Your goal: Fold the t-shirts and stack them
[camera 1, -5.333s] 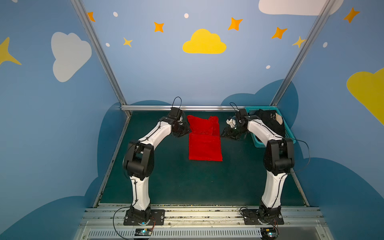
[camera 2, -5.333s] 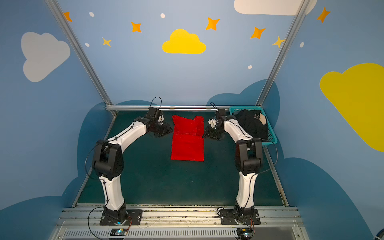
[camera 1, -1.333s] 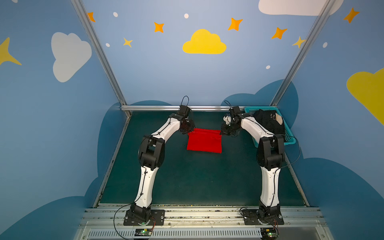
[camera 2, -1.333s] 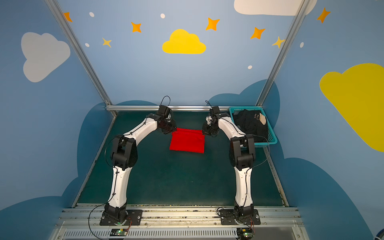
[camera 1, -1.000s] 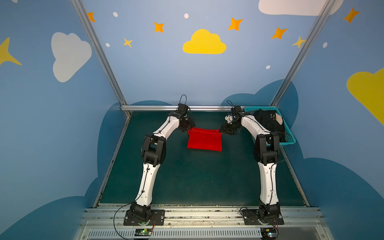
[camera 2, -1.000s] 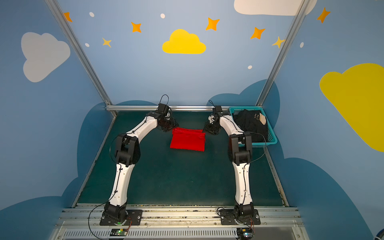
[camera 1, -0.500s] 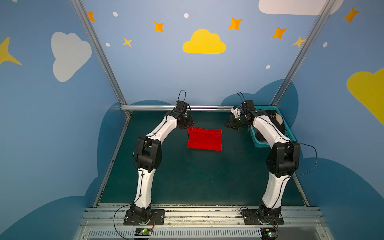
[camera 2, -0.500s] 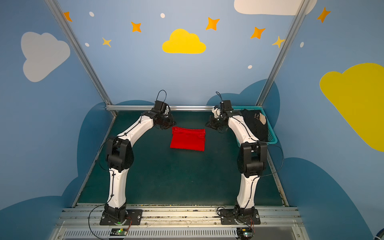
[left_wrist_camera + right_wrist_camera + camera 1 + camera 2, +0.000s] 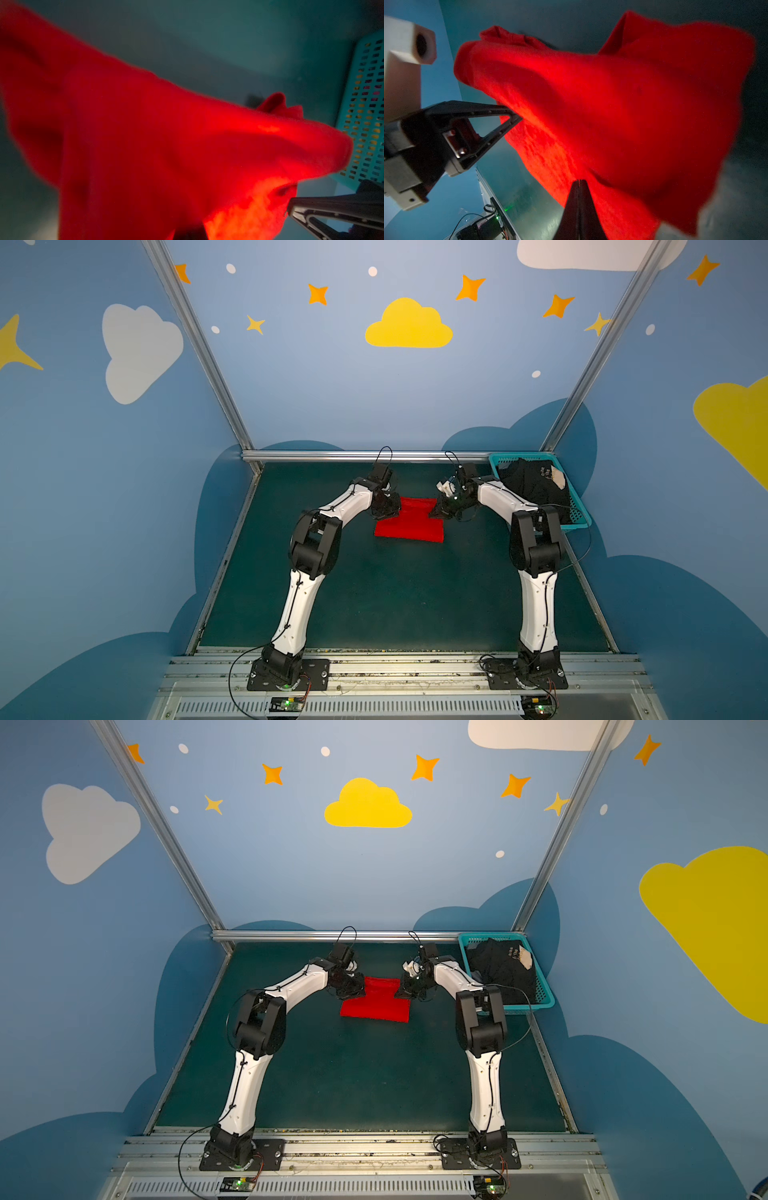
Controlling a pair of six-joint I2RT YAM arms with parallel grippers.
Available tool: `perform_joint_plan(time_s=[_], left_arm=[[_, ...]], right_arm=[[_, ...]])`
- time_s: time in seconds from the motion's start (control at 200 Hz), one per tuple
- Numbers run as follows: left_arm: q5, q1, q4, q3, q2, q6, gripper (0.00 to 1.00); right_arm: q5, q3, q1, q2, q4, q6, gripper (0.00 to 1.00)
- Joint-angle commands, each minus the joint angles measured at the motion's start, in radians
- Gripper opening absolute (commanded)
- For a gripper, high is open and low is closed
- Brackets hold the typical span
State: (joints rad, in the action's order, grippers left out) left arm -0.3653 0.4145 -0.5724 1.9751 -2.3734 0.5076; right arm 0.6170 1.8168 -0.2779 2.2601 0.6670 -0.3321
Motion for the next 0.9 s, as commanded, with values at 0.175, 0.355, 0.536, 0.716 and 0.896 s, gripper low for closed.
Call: perform_joint_plan(time_s=[0.175, 0.355, 0.536, 0.716, 0.896], left_arm=[[-0.073, -0.054, -0.005, 0.314, -0.186, -0.038, 0.05], [-0.142, -0.086, 0.027, 0.480, -0.316, 0.021, 0.06], [-0.177, -0.112, 0.077, 0.545, -0.396, 0.098, 0.06], [-0.194, -0.132, 0.104, 0.544, -0.389, 0.133, 0.06], [-0.178, -0.138, 0.094, 0.532, -0.287, 0.091, 0.10]], right_arm=[[0.081, 0.288, 0.035, 0.194, 0.010, -0.042, 0.00], [0.128, 0.452, 0.056, 0.325, -0.006, -0.105, 0.00], [0.162, 0.486, 0.084, 0.386, -0.087, -0.189, 0.07], [0.188, 0.485, 0.107, 0.372, -0.094, -0.202, 0.17], [0.174, 0.466, 0.121, 0.258, -0.031, -0.144, 0.29]])
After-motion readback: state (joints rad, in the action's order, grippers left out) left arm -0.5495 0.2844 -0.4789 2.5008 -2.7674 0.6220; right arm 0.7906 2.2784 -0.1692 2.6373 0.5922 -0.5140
